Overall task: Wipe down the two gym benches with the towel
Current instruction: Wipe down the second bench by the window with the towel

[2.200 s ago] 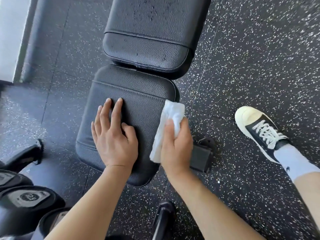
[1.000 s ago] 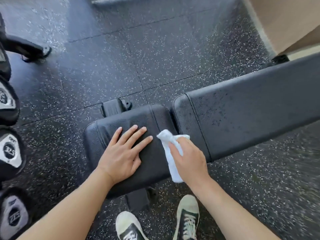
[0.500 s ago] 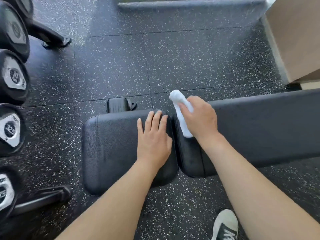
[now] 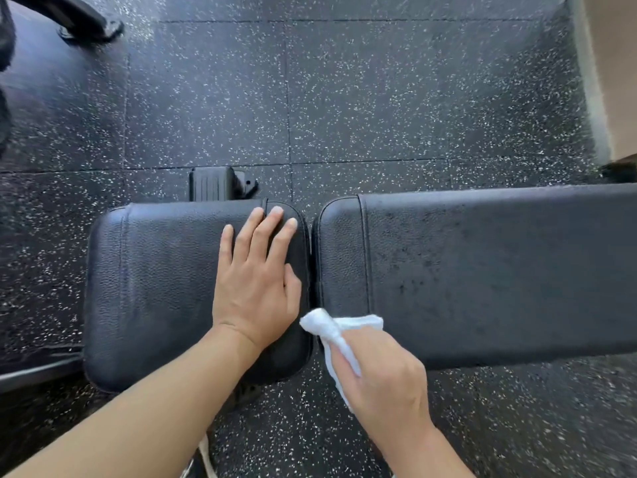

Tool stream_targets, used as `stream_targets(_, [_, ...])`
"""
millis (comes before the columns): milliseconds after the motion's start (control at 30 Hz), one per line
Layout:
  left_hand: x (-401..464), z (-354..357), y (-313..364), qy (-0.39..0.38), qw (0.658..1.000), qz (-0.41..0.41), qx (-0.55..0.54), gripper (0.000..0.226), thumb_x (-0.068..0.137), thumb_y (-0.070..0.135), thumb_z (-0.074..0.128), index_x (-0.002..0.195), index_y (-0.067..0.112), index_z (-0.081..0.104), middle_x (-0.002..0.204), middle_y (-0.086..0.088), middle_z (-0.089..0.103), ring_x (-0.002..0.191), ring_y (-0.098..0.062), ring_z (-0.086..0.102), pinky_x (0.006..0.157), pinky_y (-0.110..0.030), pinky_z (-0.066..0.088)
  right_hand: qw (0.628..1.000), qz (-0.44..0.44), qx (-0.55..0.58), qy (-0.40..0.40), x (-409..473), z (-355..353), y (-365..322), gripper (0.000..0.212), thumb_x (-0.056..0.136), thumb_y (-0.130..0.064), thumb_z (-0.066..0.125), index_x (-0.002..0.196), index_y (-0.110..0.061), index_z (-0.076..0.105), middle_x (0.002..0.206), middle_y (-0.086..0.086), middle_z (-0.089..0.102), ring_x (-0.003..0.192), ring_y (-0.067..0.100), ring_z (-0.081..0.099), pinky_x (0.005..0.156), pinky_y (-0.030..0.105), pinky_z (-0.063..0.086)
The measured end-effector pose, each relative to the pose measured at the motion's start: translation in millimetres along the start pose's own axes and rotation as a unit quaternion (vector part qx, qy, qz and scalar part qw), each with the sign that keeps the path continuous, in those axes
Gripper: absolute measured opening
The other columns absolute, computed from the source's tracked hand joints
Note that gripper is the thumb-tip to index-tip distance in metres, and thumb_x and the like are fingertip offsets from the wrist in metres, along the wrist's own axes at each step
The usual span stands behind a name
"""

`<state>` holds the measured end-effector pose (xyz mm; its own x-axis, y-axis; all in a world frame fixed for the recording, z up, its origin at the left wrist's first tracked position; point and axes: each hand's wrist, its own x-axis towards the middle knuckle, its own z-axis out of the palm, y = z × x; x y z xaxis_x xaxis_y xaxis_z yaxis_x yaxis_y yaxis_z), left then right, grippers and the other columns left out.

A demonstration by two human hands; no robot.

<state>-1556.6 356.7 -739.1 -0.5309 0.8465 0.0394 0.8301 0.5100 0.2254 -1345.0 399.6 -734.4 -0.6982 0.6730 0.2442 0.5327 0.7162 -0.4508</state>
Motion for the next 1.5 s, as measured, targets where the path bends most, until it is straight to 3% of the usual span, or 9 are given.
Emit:
stream_targets(167, [0.0, -0.6, -0.4, -0.004, 1.000, 0.002, 0.003, 0.066, 0.091, 0.030, 0.046, 0.156, 0.019, 0.045, 0.166, -0.005, 0.038, 0.158, -0.030, 0.027, 0.130, -0.056, 0.013, 0.995, 0.051, -0.066, 0.046, 113.4, 26.3, 6.4, 0.027, 0.092, -0.029, 0.074, 0.074, -0.019, 0.057, 0.065, -0.002, 0.056, 0.056, 0.022, 0.057, 0.045, 0.030, 0.036])
stream_targets(333, [-0.9, 0.7, -0.9, 0.004, 1.000, 0.002, 0.008, 0.066, 0.091, 0.030, 0.046, 0.156, 0.019, 0.046, 0.166, -0.004, 0.038, 0.158, -0.029, 0.028, 0.130, -0.057, 0.014, 0.993, 0.090, -0.046, 0.061, 189.1, 42.9, 6.5, 0.029, 0.093, -0.031, 0.072, 0.074, -0.016, 0.056, 0.067, 0.003, 0.060, 0.058, 0.033, 0.059, 0.053, 0.028, 0.027])
stream_targets(500, [-0.5, 1.1, -0.4, 0.001, 1.000, 0.001, 0.005, 0.066, 0.090, 0.030, 0.046, 0.155, 0.018, 0.046, 0.166, -0.005, 0.039, 0.158, -0.030, 0.028, 0.130, -0.058, 0.015, 0.996, 0.054, -0.046, 0.048, 112.7, 21.6, 2.8, 0.033, 0.082, -0.022, 0.084, 0.072, -0.019, 0.053, 0.063, -0.001, 0.053, 0.054, 0.022, 0.053, 0.047, 0.028, 0.031])
stream_targets(667, [-0.8, 4.4, -1.8, 0.011, 1.000, 0.002, -0.003, 0.067, 0.089, 0.029, 0.048, 0.155, 0.018, 0.046, 0.165, -0.005, 0.039, 0.157, -0.030, 0.029, 0.130, -0.057, 0.015, 1.000, -0.028, -0.008, -0.008, 7.1, -3.7, 7.0, 0.032, 0.094, -0.023, 0.070, 0.080, -0.025, 0.042, 0.076, -0.010, 0.037, 0.063, 0.010, 0.034, 0.049, 0.026, 0.036])
stream_targets(833, [-1.1, 2.5, -1.7, 0.004, 1.000, 0.002, -0.005, 0.066, 0.091, 0.030, 0.047, 0.156, 0.019, 0.045, 0.166, -0.005, 0.038, 0.157, -0.030, 0.027, 0.130, -0.057, 0.014, 0.998, 0.008, -0.037, 0.045, 81.2, 14.9, 8.8, 0.028, 0.092, -0.026, 0.076, 0.074, -0.017, 0.057, 0.066, -0.002, 0.054, 0.055, 0.019, 0.053, 0.047, 0.033, 0.042])
stream_targets(1033, [-1.0, 1.2, -0.3, 0.005, 1.000, 0.001, 0.001, 0.065, 0.091, 0.030, 0.047, 0.155, 0.018, 0.047, 0.165, -0.005, 0.039, 0.157, -0.030, 0.028, 0.129, -0.058, 0.015, 0.994, 0.089, -0.041, 0.056, 193.1, 42.7, 2.2, 0.028, 0.095, -0.031, 0.071, 0.076, -0.015, 0.057, 0.070, 0.004, 0.061, 0.060, 0.032, 0.060, 0.051, 0.030, 0.030])
stream_targets(1200, [-1.0, 2.0, -0.9, 0.006, 1.000, 0.000, -0.002, 0.066, 0.089, 0.030, 0.046, 0.154, 0.016, 0.047, 0.166, -0.006, 0.039, 0.157, -0.031, 0.028, 0.130, -0.057, 0.014, 0.999, 0.021, -0.011, 0.030, 129.3, 24.2, -1.5, 0.031, 0.088, -0.027, 0.079, 0.074, -0.017, 0.054, 0.067, 0.000, 0.054, 0.060, 0.023, 0.054, 0.049, 0.031, 0.034])
stream_targets(1333, [-0.5, 3.7, -2.0, 0.014, 1.000, 0.008, -0.009, 0.065, 0.091, 0.030, 0.044, 0.154, 0.015, 0.048, 0.164, -0.008, 0.041, 0.156, -0.033, 0.030, 0.129, -0.058, 0.015, 0.999, -0.032, 0.015, -0.023, 72.9, 0.6, 9.3, 0.030, 0.094, -0.026, 0.072, 0.072, -0.018, 0.052, 0.069, -0.006, 0.049, 0.062, 0.015, 0.047, 0.051, 0.032, 0.043])
stream_targets(1500, [-0.4, 2.1, -0.1, 0.016, 1.000, 0.007, -0.003, 0.064, 0.091, 0.029, 0.044, 0.154, 0.015, 0.048, 0.164, -0.007, 0.041, 0.155, -0.033, 0.032, 0.129, -0.058, 0.016, 0.989, 0.130, 0.003, 0.065, 108.4, -31.0, 66.3, 0.020, 0.099, -0.040, 0.059, 0.087, -0.024, 0.060, 0.079, -0.005, 0.062, 0.069, 0.021, 0.055, 0.058, 0.034, 0.035])
